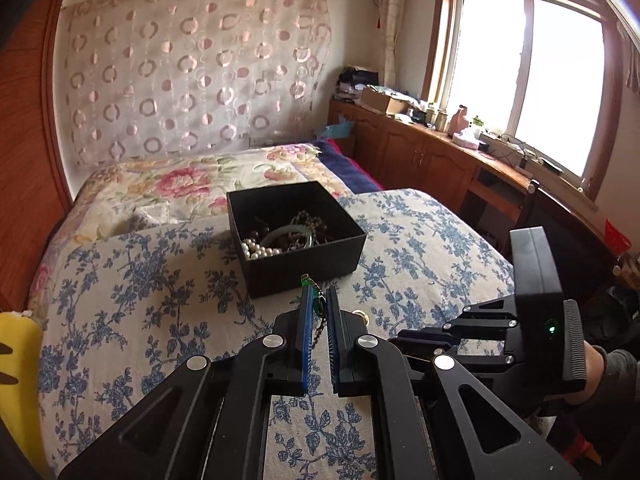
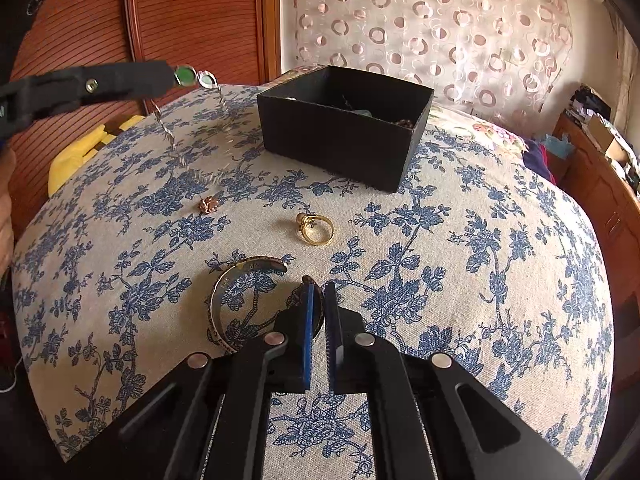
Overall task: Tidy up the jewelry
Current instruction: 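Lower the bangle and green earrings into the black box and open both tools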
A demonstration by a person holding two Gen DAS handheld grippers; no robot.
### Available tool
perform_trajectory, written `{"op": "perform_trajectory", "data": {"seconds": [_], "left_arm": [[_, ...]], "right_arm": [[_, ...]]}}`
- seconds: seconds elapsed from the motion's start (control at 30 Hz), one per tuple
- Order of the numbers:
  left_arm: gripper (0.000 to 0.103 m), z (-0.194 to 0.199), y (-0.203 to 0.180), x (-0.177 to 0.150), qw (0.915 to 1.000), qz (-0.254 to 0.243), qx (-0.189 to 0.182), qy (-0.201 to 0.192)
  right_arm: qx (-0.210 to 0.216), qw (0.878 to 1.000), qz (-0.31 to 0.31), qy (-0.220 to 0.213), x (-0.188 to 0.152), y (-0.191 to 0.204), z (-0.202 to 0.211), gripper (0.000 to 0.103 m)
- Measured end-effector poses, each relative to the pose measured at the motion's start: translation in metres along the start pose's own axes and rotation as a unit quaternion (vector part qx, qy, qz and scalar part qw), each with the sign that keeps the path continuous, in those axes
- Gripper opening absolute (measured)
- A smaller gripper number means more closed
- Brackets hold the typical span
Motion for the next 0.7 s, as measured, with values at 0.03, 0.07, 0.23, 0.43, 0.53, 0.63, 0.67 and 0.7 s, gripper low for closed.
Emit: {"op": "perform_trajectory", "data": {"seconds": [0.03,0.07,0.23,0.43,0.53,0.63,0.67,0.7], "left_arm": [[0.006,0.002,-0.001,0.002,1.0,-0.002,0.0,-0.003],[0.006,0.003,-0.001,0.004,1.0,-0.004,0.001,-0.005],[0.006,0.004,-0.001,0.009,0.9999,-0.01,0.009,-0.008],[0.006,-0.002,0.005,0.018,0.9996,-0.015,0.02,-0.008],[0.006,-0.006,0.008,0.025,0.9995,-0.018,0.026,-0.008],[0.006,-0.009,0.012,0.033,0.9992,-0.02,0.032,-0.011],[0.006,-0.01,0.013,0.035,0.9991,-0.021,0.034,-0.011],[0.006,-0.011,0.013,0.036,0.9991,-0.022,0.035,-0.011]], "right_arm": [[0.0,1.0,-0.001,-0.002,0.001,0.0,0.0,0.006],[0.0,1.0,-0.002,-0.004,0.001,0.0,0.001,0.006],[-0.003,1.0,-0.003,-0.016,0.007,-0.001,0.007,0.005],[-0.015,0.999,0.001,-0.035,0.027,-0.007,0.016,0.005],[-0.022,0.999,0.005,-0.047,0.046,-0.013,0.019,0.005],[-0.033,0.998,0.01,-0.061,0.068,-0.021,0.021,0.005],[-0.036,0.997,0.009,-0.067,0.078,-0.025,0.021,0.005],[-0.038,0.997,0.008,-0.071,0.084,-0.027,0.021,0.005]]}}
Point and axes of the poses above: each gripper's, at about its wrist camera, not at the fingertips, and z roughly against the way its jaws point, y to its left, x to its top, the point moved 9 cm from there along -z, roughly the way its jaws point, and after that the axes turned 1 degree about z, right-handed, at the moved point
